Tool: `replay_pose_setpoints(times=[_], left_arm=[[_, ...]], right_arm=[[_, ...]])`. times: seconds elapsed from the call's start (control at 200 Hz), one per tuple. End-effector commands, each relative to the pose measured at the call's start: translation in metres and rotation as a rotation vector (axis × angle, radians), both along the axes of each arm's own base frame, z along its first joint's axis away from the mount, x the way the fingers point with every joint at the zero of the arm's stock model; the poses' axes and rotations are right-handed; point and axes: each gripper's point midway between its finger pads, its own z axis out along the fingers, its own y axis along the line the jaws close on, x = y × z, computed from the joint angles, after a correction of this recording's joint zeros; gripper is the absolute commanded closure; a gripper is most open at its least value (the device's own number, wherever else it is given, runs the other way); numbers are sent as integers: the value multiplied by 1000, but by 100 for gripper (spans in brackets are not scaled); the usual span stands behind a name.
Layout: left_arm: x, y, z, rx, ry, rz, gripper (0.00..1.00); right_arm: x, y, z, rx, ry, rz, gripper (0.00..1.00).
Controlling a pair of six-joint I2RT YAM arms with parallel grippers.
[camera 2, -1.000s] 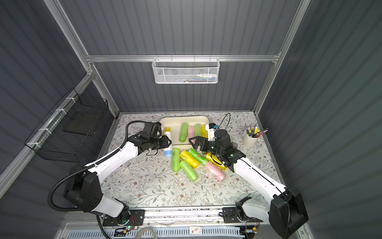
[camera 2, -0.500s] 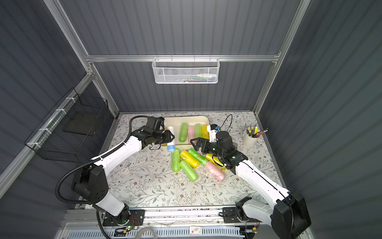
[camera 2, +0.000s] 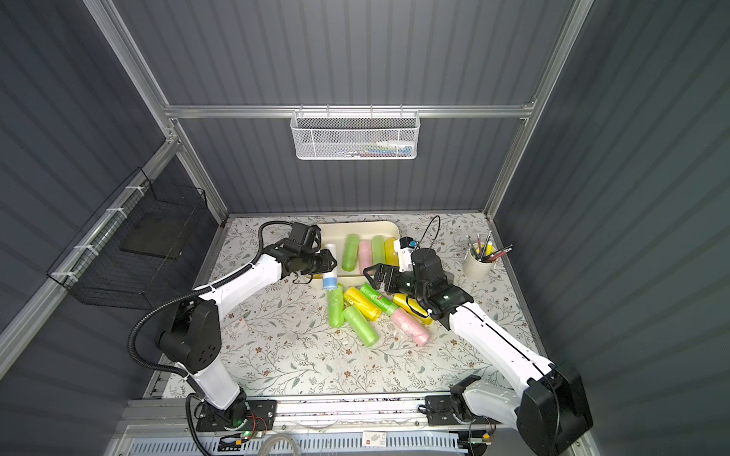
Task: Put the roll of trash bags into the storage box
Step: Pick up the roll of trash bags from the center of the board, then place the roll of trash bags in the storage box.
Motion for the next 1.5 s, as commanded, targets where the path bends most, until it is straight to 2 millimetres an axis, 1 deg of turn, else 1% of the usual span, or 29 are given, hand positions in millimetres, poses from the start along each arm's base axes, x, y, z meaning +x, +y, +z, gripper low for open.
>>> replay_pose_setpoints(times=[0.0,0.01,0.015,0.025,0.065,0.095,0.2,0.415,0.56,0.835,1.141,1.496], left_arm=[[15,-4,16,20,-70,-16,62],[15,-3,13,27,-66,-16,62],[19,-5,19,20,-79,-16,62],[22,-7,24,16,-92,-17,62],[26,-9,26,21,-94,-19,62],[27,-9,23,29,-87,-20,62],[36,-13,23,40,-98,-31,62],[53,-8,16,140,-107,-24,61],[63,-5,15,186,-119,-18,61],[77,-4,5,247,-119,-12,61],[86,-5,-11,276,-109,-11,61],[99,-12,-21,285,-111,-16,61]], right_arm=[[-4,2,8,1,-12,33,1],[-3,2,8,1,-12,31,1],[-4,2,8,1,-13,32,1],[-3,2,8,1,-13,31,1],[-4,2,8,4,-11,33,1],[-4,2,6,3,-5,33,1],[-5,3,5,6,2,38,1],[-7,1,1,-8,10,37,1],[-7,1,1,-9,12,37,1],[-6,2,-2,-9,31,35,1],[-6,2,-4,-12,50,33,1],[-12,-3,-10,-7,64,13,1]])
